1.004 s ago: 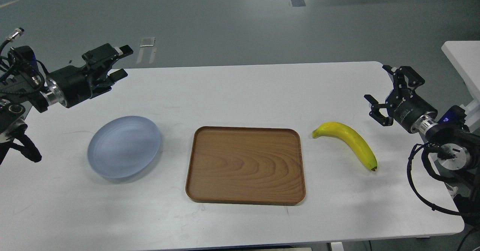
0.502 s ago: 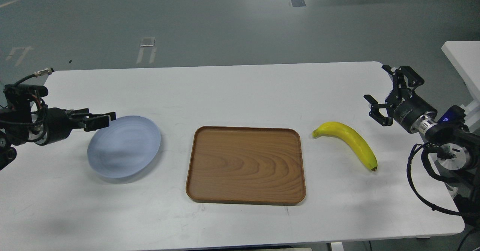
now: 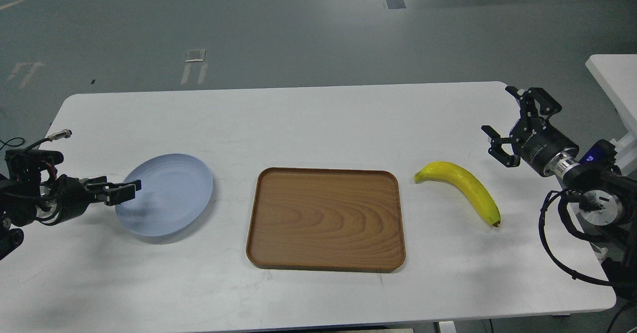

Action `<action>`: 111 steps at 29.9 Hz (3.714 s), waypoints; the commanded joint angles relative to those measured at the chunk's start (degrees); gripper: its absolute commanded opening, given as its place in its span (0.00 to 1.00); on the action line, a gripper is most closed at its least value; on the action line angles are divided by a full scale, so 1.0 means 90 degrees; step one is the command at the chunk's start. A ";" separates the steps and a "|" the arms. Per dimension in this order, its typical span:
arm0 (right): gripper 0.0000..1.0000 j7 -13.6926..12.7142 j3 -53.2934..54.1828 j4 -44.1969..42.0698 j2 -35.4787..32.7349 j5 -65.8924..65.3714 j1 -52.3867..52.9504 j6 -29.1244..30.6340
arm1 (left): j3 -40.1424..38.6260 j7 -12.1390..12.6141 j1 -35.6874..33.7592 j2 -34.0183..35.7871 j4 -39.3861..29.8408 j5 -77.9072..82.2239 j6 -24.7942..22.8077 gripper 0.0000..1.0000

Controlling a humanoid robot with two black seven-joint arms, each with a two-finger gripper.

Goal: Place banana on plate with both arms
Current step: 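Lower the left gripper to the plate's rim nearest the robot's left side, then close the left gripper on the blue plate's rim, then lift the blue plate with the left gripper and carry it onto the wooden tray, then release the plate and withdraw the left gripper away from the tray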

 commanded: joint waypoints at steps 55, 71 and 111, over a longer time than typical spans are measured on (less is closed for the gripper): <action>1.00 0.0000 -0.0011 0.0000 -0.0168 -0.0009 -0.0036 0.0000 | 0.1445 0.0002 -0.2592 -0.3565 -0.0295 0.0292 -0.0895 0.00; 1.00 0.0000 -0.0011 -0.0029 -0.0217 -0.0010 -0.0046 0.0000 | 0.1728 0.0002 -0.2357 -0.3791 0.0165 0.0107 -0.0905 0.73; 1.00 0.0000 -0.0225 0.0915 -0.1164 -0.7414 0.1515 0.0000 | -0.1778 0.0002 -0.0033 -0.1642 -0.0138 -0.8702 -0.2502 0.98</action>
